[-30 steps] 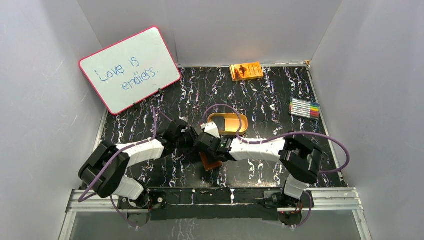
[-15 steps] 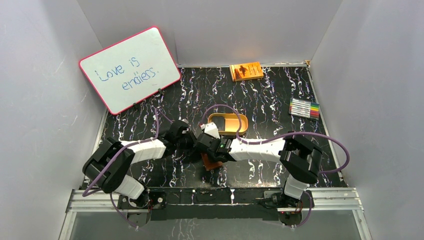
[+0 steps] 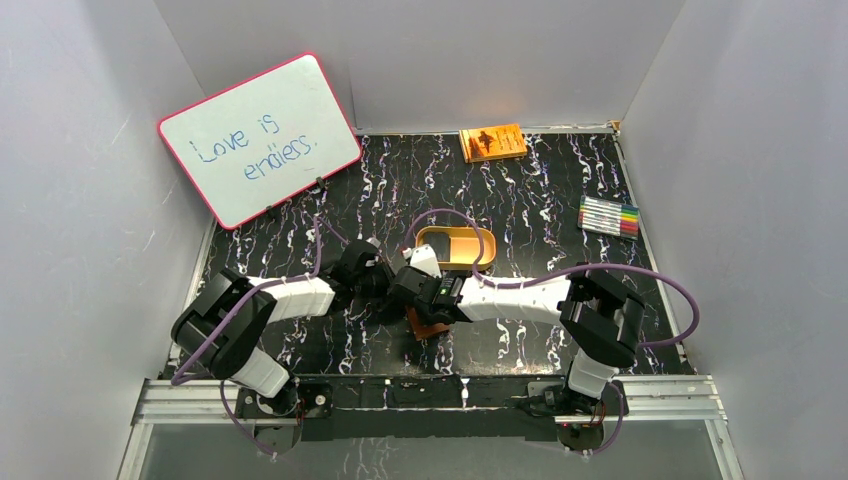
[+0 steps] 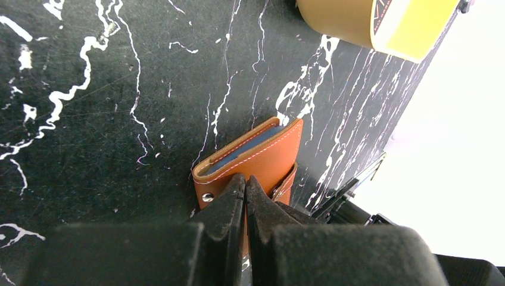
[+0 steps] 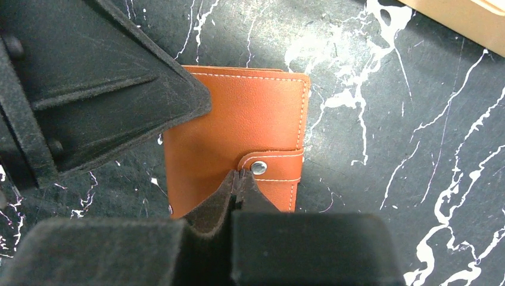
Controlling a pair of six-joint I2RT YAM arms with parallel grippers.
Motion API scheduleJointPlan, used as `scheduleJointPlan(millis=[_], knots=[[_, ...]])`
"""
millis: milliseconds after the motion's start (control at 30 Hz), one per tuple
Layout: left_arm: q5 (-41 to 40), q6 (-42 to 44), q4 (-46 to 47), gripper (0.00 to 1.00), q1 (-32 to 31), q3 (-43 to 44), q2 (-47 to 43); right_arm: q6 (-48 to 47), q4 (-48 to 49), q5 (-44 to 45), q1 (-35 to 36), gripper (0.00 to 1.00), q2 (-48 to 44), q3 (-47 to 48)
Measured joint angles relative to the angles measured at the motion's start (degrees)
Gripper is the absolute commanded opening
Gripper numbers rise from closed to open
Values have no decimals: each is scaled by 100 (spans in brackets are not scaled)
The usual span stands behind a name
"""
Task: Put the credit cards into the card holder
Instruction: Open the card holder at the center of the board.
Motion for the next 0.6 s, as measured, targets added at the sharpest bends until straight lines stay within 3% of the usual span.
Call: scheduleJointPlan(millis=[467, 500, 567, 600], knots=[[131, 83, 227, 0, 2, 63, 225, 310, -605, 420, -2, 0, -361, 0], [149, 83, 264, 0, 2, 66, 245, 297, -605, 422, -2, 5, -398, -2], [173, 85, 306, 0, 2, 66, 267, 223, -544, 380, -2, 28, -466, -11], [177, 83, 310, 0, 7, 66, 267, 177, -483, 330, -2, 34, -496, -13]])
